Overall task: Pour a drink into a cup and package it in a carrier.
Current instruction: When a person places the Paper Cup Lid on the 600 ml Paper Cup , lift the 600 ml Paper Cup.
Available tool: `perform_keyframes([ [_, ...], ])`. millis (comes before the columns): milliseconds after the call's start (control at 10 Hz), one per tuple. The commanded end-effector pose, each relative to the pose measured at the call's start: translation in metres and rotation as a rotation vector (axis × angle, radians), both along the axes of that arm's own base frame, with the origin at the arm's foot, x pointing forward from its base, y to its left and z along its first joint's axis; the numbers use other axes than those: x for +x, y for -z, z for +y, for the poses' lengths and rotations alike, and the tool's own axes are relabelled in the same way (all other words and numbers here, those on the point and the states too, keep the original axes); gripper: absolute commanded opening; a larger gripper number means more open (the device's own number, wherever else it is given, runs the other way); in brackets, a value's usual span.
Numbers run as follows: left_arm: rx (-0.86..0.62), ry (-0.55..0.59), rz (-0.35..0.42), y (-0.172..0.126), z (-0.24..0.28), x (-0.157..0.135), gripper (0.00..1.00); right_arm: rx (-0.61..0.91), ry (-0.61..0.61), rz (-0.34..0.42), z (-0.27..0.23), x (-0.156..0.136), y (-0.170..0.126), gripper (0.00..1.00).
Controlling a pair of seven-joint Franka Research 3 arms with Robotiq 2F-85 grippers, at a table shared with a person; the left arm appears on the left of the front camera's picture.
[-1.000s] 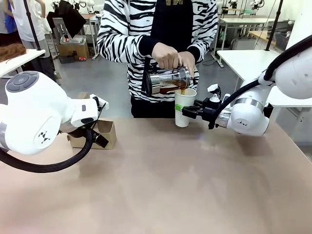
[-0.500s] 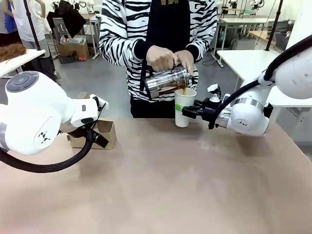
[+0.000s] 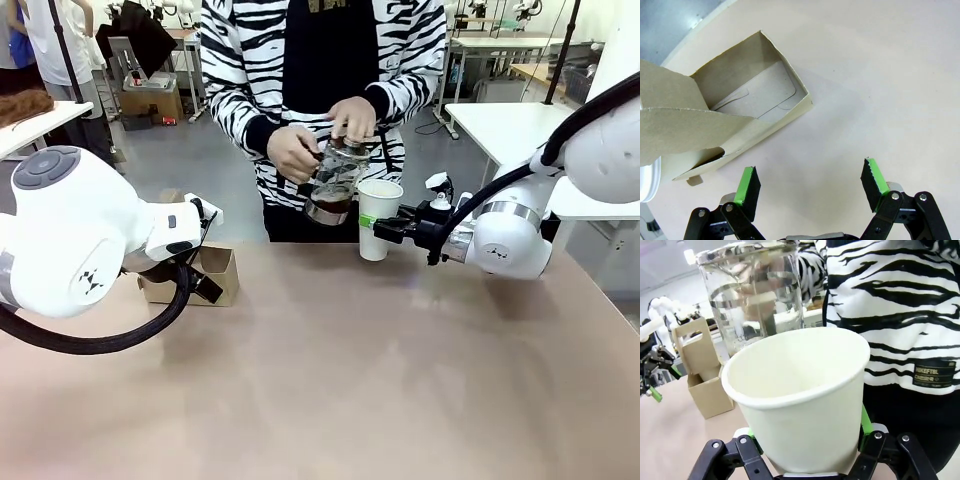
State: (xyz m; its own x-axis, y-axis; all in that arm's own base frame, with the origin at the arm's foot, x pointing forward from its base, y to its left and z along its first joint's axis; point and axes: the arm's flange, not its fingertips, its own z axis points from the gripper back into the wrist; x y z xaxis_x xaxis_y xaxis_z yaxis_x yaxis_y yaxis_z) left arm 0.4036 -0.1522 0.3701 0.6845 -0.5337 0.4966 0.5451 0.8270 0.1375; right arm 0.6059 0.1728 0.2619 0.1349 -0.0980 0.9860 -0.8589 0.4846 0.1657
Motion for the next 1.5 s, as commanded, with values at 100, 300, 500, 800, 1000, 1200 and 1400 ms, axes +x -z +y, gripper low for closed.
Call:
perform_keyframes([
  [100,-0.003,0.0,0.0,-0.0004,0.0005,-0.0001,1.0,0.007,0.0,-0.004,0.003,-0.0003,-0.0031,0.8],
  [300,-0.003,0.0,0.0,-0.0004,0.0005,-0.0001,1.0,0.007,0.0,-0.004,0.003,-0.0003,-0.0031,0.8],
  [500,-0.003,0.0,0.0,-0.0004,0.0005,-0.0001,1.0,0.007,0.0,-0.004,0.003,-0.0003,-0.0031,0.8],
  [800,-0.003,0.0,0.0,-0.0004,0.0005,-0.0001,1.0,0.007,0.0,-0.004,0.003,-0.0003,-0.0031,0.8],
  [1000,-0.003,0.0,0.0,-0.0004,0.0005,-0.0001,1.0,0.007,0.0,-0.004,0.003,-0.0003,-0.0031,0.8],
  [1200,-0.003,0.0,0.0,-0.0004,0.0005,-0.0001,1.0,0.007,0.0,-0.004,0.003,-0.0003,-0.0031,0.8],
  [1400,-0.003,0.0,0.0,-0.0004,0.0005,-0.0001,1.0,0.007,0.0,-0.004,0.003,-0.0003,-0.0031,0.8],
])
